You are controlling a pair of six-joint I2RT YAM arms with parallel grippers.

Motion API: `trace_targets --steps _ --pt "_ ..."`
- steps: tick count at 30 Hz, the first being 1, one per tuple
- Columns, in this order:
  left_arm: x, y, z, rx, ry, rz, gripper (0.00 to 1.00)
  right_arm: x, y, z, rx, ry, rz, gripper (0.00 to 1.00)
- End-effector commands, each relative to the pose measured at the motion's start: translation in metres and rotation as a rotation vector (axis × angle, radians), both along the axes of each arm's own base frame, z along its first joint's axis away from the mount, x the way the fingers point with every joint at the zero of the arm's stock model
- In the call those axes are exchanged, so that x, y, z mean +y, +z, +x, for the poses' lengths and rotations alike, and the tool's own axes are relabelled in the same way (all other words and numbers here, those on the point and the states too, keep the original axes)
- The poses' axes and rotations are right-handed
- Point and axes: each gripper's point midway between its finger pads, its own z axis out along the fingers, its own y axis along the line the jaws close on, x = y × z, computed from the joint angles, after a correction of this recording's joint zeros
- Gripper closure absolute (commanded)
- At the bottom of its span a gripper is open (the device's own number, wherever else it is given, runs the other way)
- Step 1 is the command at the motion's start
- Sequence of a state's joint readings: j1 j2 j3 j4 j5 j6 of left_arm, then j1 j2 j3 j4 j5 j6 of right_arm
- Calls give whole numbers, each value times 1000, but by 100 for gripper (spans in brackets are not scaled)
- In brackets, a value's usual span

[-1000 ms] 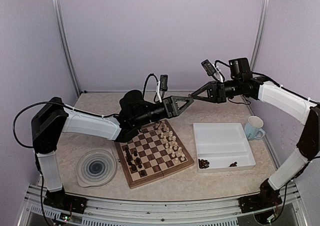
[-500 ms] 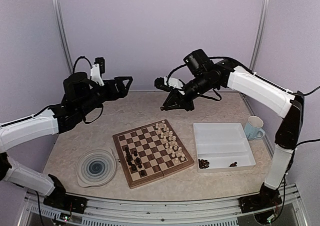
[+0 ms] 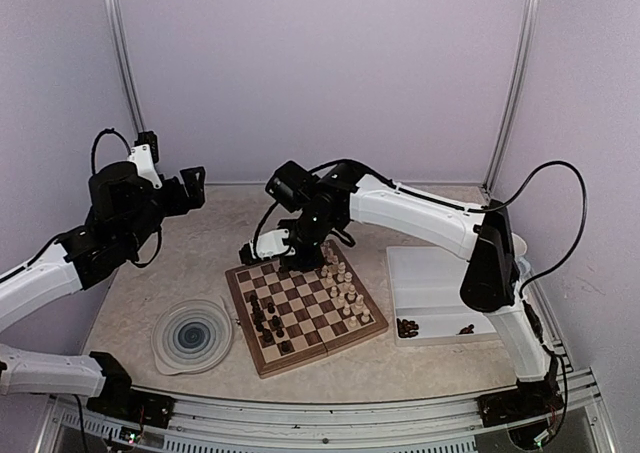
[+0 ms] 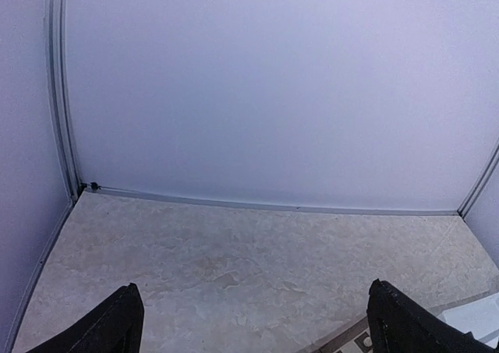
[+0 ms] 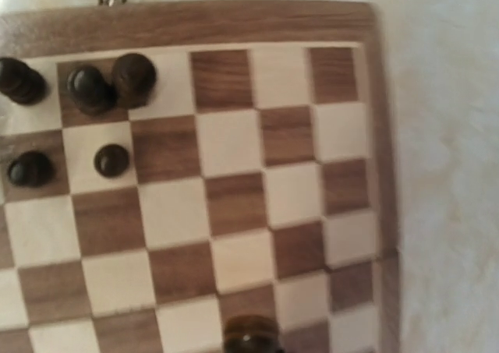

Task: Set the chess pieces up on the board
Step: Place the pawn at e7.

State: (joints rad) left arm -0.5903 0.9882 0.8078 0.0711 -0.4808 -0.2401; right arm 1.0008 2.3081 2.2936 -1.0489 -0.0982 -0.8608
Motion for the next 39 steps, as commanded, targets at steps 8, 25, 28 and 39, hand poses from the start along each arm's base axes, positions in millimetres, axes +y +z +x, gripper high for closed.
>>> trace_targets --steps 8,25,28,39 --pt "20 16 -8 -29 53 6 1 32 -42 -10 -142 105 -96 100" --pt "18 11 1 -6 -7 -55 1 41 -75 -6 -166 129 -125 88" --pt "19 10 3 -1 -21 -73 1 42 -76 -6 -160 129 -120 81" --pt "23 7 9 8 -34 -99 1 42 -70 -8 -136 118 -95 78"
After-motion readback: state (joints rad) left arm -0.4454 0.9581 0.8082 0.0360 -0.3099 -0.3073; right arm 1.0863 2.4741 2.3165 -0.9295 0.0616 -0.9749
